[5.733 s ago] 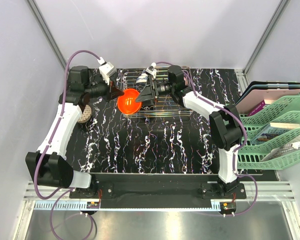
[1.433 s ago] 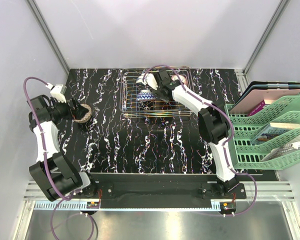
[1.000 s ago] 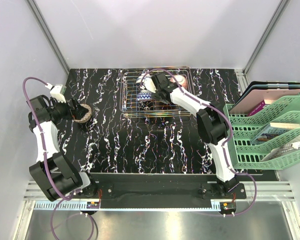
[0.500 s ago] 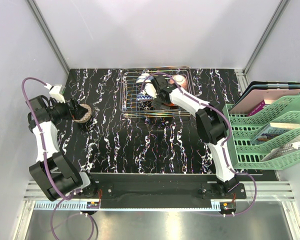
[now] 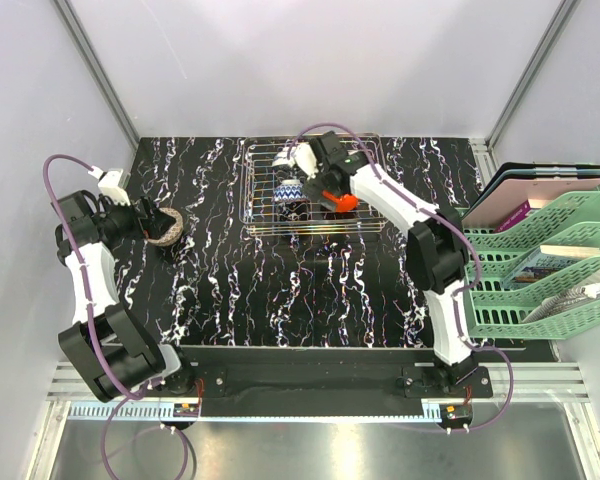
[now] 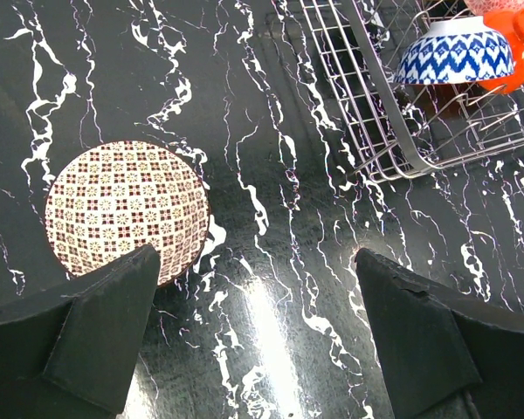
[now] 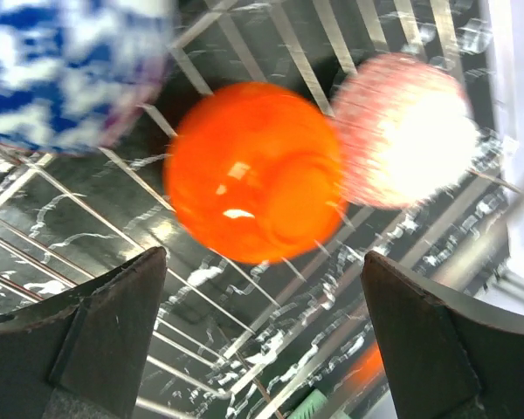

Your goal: Load the bowls into the dish rack

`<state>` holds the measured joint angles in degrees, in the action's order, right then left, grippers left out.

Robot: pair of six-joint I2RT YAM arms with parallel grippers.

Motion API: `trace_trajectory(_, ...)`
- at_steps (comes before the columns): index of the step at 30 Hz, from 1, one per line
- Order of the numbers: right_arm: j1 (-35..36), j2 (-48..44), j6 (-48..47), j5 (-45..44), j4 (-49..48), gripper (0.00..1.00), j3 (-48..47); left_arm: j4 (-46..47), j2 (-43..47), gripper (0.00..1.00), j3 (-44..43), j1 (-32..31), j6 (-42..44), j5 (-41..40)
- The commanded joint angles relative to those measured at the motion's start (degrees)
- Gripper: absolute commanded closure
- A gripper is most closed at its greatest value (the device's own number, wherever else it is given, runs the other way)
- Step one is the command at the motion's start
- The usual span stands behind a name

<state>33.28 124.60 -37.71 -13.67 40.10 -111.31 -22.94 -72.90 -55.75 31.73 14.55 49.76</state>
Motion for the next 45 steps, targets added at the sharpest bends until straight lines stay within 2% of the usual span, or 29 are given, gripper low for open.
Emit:
trace_trajectory(1,-3.2,-6.6,3.6,-3.3,-3.7,0.01,-2.0,2.8,-0.4,0.01,-1.1,0.4,0.3,-1.3)
trace_trajectory(6,-5.9,-5.2,1.7,-6.6,-4.9,0.0,0.6,3.6,-1.6,0.01,-0.8,0.4,0.4,-6.1)
trace_trajectory(13,-7.3,-0.1,-0.3,-9.3,-10.6,0.0,2.2,4.3,-1.7,0.01,-0.2,0.7,-0.1,-5.8)
trace_trajectory(20,-7.3,3.9,0.8,-7.7,-11.6,0.0,-0.8,3.9,-2.1,0.01,-0.2,0.8,0.5,-7.6)
trace_trajectory(45,-4.6,7.9,3.6,-3.6,-11.8,0.0,-6.0,2.7,-3.9,0.01,3.5,1.3,3.4,-18.0)
